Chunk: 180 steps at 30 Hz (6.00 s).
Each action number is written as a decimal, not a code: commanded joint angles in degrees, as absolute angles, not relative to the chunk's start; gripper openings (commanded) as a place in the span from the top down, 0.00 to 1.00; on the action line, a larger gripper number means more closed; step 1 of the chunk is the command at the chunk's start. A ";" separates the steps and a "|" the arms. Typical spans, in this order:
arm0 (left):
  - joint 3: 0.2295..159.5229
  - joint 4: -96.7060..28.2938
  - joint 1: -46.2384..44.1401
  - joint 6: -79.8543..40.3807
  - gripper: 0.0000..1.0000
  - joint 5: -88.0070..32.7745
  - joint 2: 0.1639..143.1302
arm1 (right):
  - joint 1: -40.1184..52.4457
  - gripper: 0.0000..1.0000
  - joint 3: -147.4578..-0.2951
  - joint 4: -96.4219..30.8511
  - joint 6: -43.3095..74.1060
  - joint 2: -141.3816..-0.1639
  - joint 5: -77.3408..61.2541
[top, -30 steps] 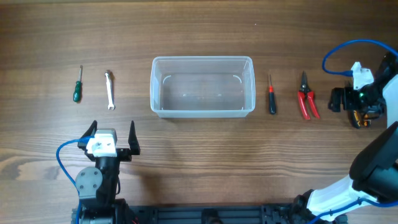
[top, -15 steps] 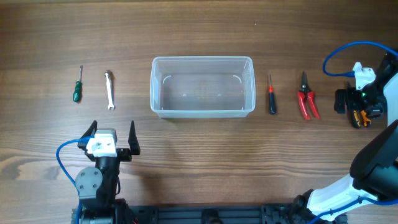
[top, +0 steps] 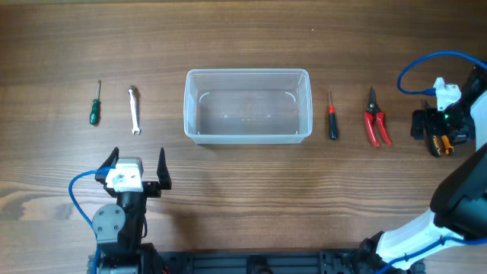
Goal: Pack container
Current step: 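Move the right gripper over the orange-black pliers at the far right, then lower the right gripper and close it on the pliers handles, then lift the pliers and carry them over the clear container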
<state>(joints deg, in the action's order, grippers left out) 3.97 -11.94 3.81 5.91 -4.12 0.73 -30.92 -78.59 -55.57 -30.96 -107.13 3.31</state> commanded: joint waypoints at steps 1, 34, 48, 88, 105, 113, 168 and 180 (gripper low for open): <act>3.62 -11.79 3.53 5.34 0.00 -3.55 0.23 | -31.05 0.00 -79.92 -55.29 -30.94 -111.31 4.34; 3.62 -11.79 3.53 5.34 0.00 -3.55 0.23 | -31.57 0.00 -79.94 -51.86 -31.29 -119.70 2.57; 3.62 -11.79 3.53 5.34 0.00 -3.55 0.23 | -31.57 0.17 -79.94 -50.30 -30.26 -119.70 2.59; 3.62 -11.79 3.53 5.32 0.00 -3.55 0.27 | -31.57 0.61 -79.94 -47.18 -21.26 -119.70 3.03; 3.62 -11.79 3.53 5.34 0.00 -3.55 0.27 | -31.57 0.70 -79.94 -47.35 -12.95 -119.70 3.01; 3.62 -11.79 3.53 5.32 0.00 -3.55 0.27 | -31.57 0.72 -79.94 -47.33 -7.27 -119.70 2.76; 3.62 -11.79 3.53 5.34 0.00 -3.55 0.27 | 19.11 0.96 -123.74 -84.68 -37.50 -116.99 -5.82; 3.62 -11.79 3.53 5.34 0.00 -3.55 0.27 | 31.38 0.96 -123.26 -85.65 -38.79 -117.16 -11.33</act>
